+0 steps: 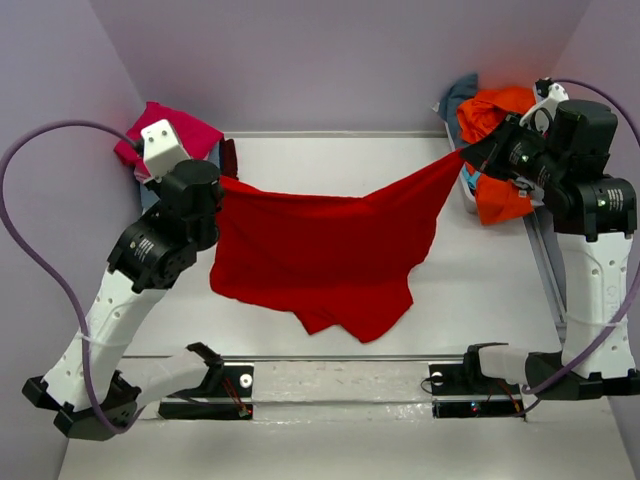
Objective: Fold and stack the t-shirts
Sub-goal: Fold the tshirt
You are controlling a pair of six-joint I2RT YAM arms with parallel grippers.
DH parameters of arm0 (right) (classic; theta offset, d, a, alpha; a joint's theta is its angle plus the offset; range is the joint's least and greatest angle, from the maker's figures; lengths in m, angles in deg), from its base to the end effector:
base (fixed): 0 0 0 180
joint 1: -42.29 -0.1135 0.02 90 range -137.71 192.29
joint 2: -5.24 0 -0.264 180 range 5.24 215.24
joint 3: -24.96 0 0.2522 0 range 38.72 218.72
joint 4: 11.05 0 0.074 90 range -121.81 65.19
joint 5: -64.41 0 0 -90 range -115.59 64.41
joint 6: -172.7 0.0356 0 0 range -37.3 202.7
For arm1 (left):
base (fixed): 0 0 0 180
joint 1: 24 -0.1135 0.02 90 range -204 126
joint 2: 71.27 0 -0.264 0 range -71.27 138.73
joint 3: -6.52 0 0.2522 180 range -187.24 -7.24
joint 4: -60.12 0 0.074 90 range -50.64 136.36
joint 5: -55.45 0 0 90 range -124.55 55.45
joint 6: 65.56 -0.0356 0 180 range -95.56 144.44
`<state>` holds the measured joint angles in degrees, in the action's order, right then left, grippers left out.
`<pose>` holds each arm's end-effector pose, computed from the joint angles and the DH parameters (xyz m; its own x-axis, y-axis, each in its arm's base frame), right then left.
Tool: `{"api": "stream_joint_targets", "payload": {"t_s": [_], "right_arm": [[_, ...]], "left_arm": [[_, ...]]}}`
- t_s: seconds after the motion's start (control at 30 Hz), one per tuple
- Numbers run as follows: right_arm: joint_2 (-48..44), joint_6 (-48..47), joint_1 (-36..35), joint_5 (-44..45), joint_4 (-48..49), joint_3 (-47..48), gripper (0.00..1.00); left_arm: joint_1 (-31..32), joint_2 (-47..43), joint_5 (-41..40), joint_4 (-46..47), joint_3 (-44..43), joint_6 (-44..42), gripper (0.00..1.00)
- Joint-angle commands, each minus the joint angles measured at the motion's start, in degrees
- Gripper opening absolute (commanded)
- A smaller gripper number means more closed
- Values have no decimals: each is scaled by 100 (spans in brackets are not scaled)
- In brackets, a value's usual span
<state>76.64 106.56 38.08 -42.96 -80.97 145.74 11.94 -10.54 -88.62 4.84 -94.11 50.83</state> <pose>0.1998 0.0254 0.5173 -0.4611 0.3532 -0.8140 -0.1775 0.8621 0.4746 0.1593 -0.0799 0.4804 -0.0645 -0.2754 -0.9592 -0.3532 0.9053 -0.2362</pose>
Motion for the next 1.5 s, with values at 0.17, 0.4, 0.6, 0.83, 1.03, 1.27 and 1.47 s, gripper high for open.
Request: {"api": "stream_joint_targets", "payload": {"t_s": [0.17,0.4,0.6,0.83,1.03,1.27,1.47], "right_arm": [[322,-57,-36,233,518,-76,7],[998,5,-36,357,773,-164,7],[2121,75,-36,401,940,125,7],[3475,172,-36,523,756,1092,7],[4416,374,148,445,387,1952,7],[5163,409,254,366,133,2708,7],[5367,462,254,32,369,2885,7]], "left_arm": [[27,885,-359,786,-145,-284,6],[-639,2536,501,549,-901,-127,6],[-1273,3953,1293,522,-1420,-222,6],[-1765,5299,1618,189,-2605,-231,6],[-1968,6388,1899,-374,-4072,-231,6],[-2381,6855,2330,-603,-4618,-170,5],[-2566,7022,2514,-656,-4672,-178,6]]}}
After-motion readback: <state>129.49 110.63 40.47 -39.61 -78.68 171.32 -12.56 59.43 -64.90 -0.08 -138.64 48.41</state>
